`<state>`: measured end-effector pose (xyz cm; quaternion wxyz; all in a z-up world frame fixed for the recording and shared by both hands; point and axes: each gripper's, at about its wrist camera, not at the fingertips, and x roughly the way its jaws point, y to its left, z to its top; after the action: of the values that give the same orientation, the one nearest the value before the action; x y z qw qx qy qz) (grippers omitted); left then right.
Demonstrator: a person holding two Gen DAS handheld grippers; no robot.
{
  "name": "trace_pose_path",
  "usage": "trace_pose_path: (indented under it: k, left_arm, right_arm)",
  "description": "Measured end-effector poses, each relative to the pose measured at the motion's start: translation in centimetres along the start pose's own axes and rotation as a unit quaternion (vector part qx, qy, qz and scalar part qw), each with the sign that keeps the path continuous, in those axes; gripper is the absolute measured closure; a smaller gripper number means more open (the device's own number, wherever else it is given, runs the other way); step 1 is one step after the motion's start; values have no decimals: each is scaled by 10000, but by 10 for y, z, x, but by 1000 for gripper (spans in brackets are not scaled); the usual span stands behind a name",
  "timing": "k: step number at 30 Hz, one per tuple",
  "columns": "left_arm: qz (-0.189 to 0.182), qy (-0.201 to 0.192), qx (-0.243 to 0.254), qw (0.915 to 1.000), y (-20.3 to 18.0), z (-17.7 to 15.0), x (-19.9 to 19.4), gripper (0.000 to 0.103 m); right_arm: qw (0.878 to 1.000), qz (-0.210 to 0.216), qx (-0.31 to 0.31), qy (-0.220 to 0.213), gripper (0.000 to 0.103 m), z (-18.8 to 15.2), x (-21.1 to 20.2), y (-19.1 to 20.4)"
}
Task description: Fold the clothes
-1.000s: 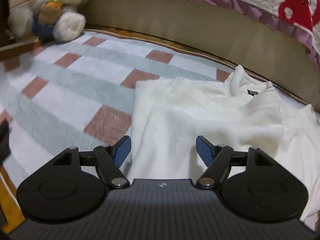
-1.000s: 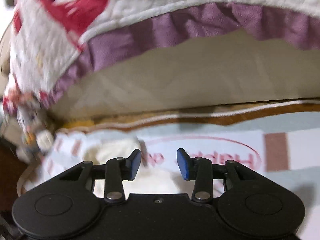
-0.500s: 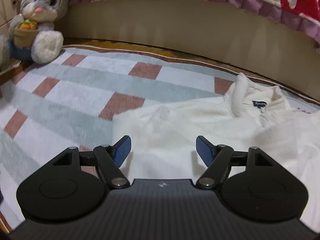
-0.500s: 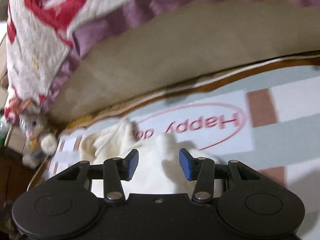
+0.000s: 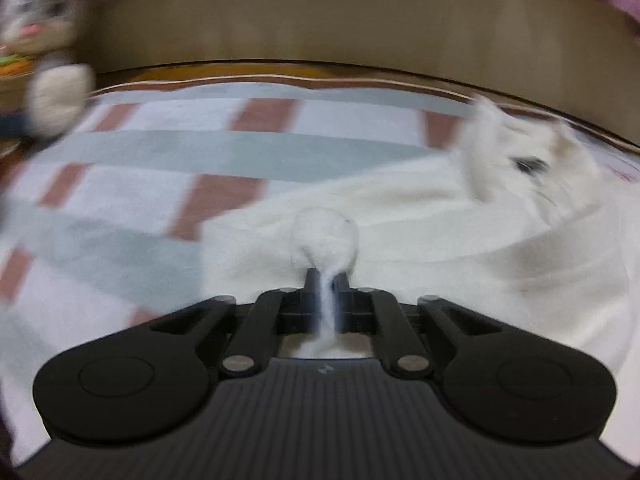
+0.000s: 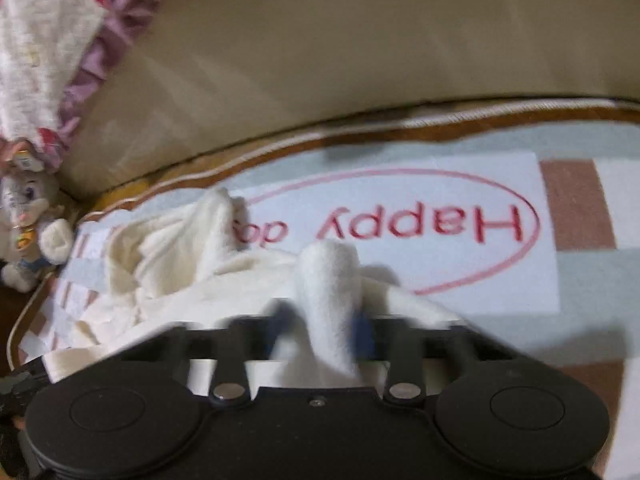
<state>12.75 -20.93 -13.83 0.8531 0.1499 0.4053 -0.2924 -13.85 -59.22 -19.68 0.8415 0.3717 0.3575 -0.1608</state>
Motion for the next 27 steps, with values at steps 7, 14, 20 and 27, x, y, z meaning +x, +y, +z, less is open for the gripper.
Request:
trace_pose_path:
  k: [7, 14, 20, 27]
  left_arm:
    - [481, -871, -43, 9950, 12, 4, -52, 98]
    - [732, -1579, -299, 9843, 29, 30, -72, 98]
    - [1019, -1529, 219, 9827, 29, 44, -27, 98]
    - [1282, -1117, 953, 9808, 11, 45, 35, 98]
  right_arm:
    - [9958, 106, -172, -896, 94, -1, -57, 3]
    - [9880, 444, -370, -1432, 94, 2, -83, 3]
    - [9867, 225, -542, -1513, 95, 20, -68, 3]
    - [9874, -565, -919, -1159, 95, 30, -21, 17]
